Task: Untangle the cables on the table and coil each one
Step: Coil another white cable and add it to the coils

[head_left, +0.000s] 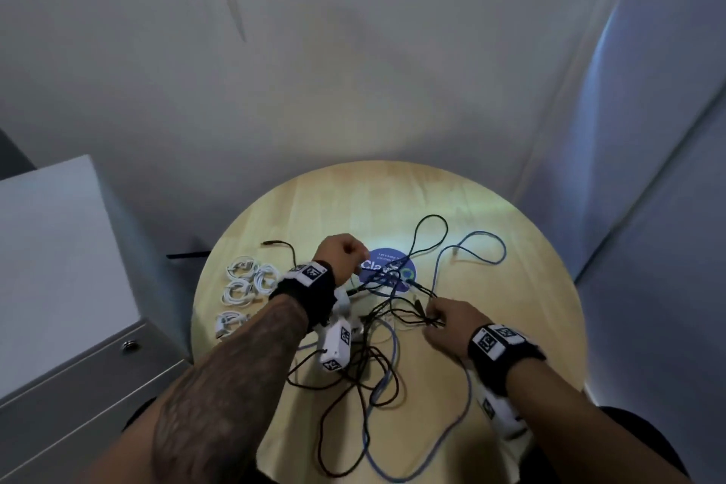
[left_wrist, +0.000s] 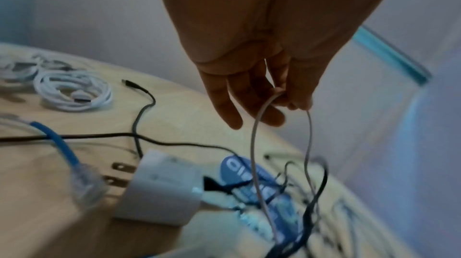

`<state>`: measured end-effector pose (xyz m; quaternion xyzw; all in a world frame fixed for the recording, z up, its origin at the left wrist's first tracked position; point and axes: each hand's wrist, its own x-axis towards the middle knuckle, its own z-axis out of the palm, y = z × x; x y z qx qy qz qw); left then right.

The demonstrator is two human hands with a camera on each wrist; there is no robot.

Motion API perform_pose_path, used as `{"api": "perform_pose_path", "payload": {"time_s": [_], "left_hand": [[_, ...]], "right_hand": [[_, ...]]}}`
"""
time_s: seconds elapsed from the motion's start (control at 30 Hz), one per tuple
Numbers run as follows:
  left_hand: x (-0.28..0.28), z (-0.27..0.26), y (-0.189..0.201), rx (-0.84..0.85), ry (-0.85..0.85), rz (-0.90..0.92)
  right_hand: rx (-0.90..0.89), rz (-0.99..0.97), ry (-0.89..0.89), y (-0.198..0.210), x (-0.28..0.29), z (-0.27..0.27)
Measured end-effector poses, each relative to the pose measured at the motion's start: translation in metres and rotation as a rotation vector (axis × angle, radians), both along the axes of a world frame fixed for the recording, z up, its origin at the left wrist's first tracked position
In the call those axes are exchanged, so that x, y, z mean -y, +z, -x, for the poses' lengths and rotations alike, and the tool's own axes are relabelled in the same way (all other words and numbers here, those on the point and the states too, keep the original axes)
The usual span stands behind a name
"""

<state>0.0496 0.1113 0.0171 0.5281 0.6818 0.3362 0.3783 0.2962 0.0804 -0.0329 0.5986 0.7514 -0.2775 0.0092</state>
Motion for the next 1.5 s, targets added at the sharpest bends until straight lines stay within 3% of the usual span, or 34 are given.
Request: {"api": "perform_pose_path", "payload": {"time_s": [0.1, 0.17, 0.23, 0.33, 0.47, 0.57, 0.67, 0.8, 0.97, 1.13, 1.2, 1.33, 1.4, 1.5], "left_hand": [[0.004, 0.007, 0.026, 0.309, 0.113, -0.065], [0.006, 0.005, 0.044, 0.396, 0.11, -0.103], [0.008, -0.002, 0.06, 0.415, 0.037, -0.138], [0.014, -0.016, 0.084, 0.403, -0.079, -0.19], [0.017, -0.021, 0.111, 0.27, -0.076, -0.345], [0.021, -0.011, 0.119, 0.221, -0.061, -0.372], [0.031, -0.004, 0.115, 0.169, -0.114, -0.329], [0.049, 0.004, 0.1, 0.116, -0.133, -0.271], [0.065, 0.014, 0.092, 0.056, -0.116, -0.206], [0.067, 0.0, 0.098, 0.087, -0.116, -0.215], [0.068, -0.003, 0.101, 0.101, -0.12, -0.213], [0.073, 0.009, 0.098, 0.09, -0.099, -0.227], [0.077, 0.014, 0.099, 0.151, -0.072, -0.23], [0.079, 0.013, 0.106, 0.412, -0.045, -0.198]], "right_hand": [[0.013, 0.002, -0.024, 0.006, 0.001, 0.001], [0.018, -0.131, -0.039, 0.02, -0.001, 0.007], [-0.15, -0.28, -0.101, 0.039, -0.004, 0.016], [-0.499, -0.293, -0.108, 0.079, -0.009, 0.038], [-0.716, -0.271, -0.06, 0.145, -0.017, 0.059], [-0.824, -0.339, -0.099, 0.179, -0.026, 0.054], [-0.777, -0.512, -0.058, 0.201, -0.033, 0.045], [-0.968, -0.653, -0.156, 0.232, -0.04, 0.025], [-1.024, -0.738, -0.189, 0.259, -0.038, 0.004], [-1.087, -0.638, -0.115, 0.28, -0.031, 0.012], [-1.084, -0.727, -0.112, 0.287, -0.03, 0.015], [-1.112, -0.959, -0.289, 0.311, -0.037, -0.003], [-1.049, -1.0, -0.33, 0.316, -0.039, -0.013], [-0.902, -0.924, -0.287, 0.304, -0.041, -0.012]]}}
